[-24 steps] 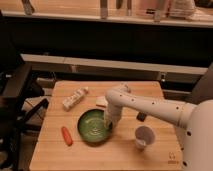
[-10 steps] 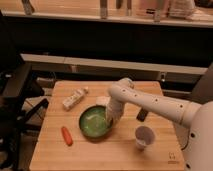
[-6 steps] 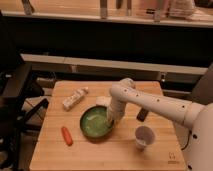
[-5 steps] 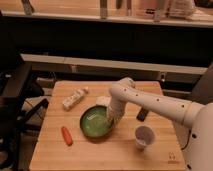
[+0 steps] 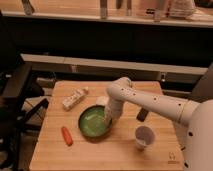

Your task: Drag the ceramic bowl in a circle

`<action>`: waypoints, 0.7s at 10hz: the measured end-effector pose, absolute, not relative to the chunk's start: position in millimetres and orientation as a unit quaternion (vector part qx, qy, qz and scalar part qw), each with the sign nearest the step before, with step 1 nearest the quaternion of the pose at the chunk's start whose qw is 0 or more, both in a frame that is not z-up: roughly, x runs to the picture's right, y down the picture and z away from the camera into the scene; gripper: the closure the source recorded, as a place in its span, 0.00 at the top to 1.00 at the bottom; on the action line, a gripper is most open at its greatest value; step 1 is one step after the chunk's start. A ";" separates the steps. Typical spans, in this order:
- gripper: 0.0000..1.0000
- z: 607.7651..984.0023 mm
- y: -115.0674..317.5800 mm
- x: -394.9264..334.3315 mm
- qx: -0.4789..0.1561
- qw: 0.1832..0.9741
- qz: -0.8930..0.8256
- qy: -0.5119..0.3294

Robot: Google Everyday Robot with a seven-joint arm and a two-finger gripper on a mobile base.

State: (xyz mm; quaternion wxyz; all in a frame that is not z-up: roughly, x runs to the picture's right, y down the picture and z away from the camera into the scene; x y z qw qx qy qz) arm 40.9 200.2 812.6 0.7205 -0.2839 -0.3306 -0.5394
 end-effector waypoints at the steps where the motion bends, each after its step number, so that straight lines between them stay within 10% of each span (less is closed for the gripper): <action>1: 0.00 811.1 201.3 44.7 -0.286 0.722 -0.536 -0.331; 7: 0.00 809.4 201.3 35.3 -0.292 0.715 -0.541 -0.333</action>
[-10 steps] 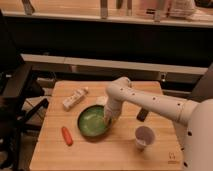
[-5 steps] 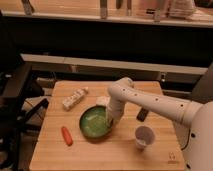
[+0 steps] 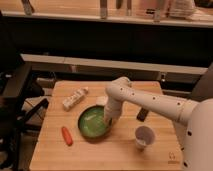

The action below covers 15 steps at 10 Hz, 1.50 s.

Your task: Drag the ceramic bowl in a circle

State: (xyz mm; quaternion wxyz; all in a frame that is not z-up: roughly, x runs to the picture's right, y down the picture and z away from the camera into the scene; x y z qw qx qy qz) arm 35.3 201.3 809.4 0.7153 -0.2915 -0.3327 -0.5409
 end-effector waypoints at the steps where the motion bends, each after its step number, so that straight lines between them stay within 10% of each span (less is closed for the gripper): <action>1: 0.00 808.1 202.1 36.5 -0.293 0.714 -0.541 -0.333; 15: 0.00 815.4 193.7 37.6 -0.310 0.723 -0.515 -0.342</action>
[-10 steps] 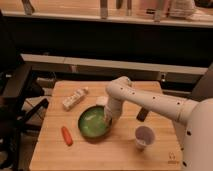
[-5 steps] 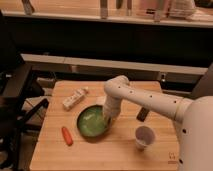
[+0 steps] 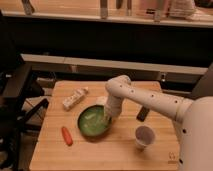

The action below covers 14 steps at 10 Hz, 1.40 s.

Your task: Drag the ceramic bowl in a circle

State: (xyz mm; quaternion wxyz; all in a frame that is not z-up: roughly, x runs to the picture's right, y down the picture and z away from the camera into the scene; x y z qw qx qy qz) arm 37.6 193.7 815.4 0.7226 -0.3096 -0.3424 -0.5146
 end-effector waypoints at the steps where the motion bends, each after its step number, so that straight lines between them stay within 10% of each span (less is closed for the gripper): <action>1: 0.00 816.1 192.4 36.2 -0.311 0.723 -0.512 -0.344; 14: 0.00 817.7 184.8 58.9 -0.322 0.737 -0.478 -0.353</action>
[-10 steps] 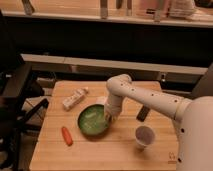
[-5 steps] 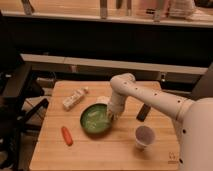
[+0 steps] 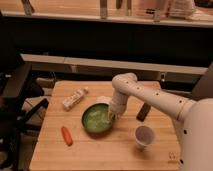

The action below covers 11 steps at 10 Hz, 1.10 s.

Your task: Drag the ceramic bowl in a circle

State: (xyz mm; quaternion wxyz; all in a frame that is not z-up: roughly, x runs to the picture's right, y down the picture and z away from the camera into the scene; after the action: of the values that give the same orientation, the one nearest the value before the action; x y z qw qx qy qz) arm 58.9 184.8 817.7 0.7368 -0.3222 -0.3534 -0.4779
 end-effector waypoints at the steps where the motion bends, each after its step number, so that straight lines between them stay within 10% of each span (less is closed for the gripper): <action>1: 0.00 817.3 184.5 64.0 -0.324 0.739 -0.474 -0.353; 11: 0.00 815.3 172.8 81.7 -0.333 0.753 -0.455 -0.340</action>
State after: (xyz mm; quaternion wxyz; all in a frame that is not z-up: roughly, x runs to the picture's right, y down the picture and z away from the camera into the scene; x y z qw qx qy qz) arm 81.7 172.8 815.3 0.7528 -0.3328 -0.3399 -0.4550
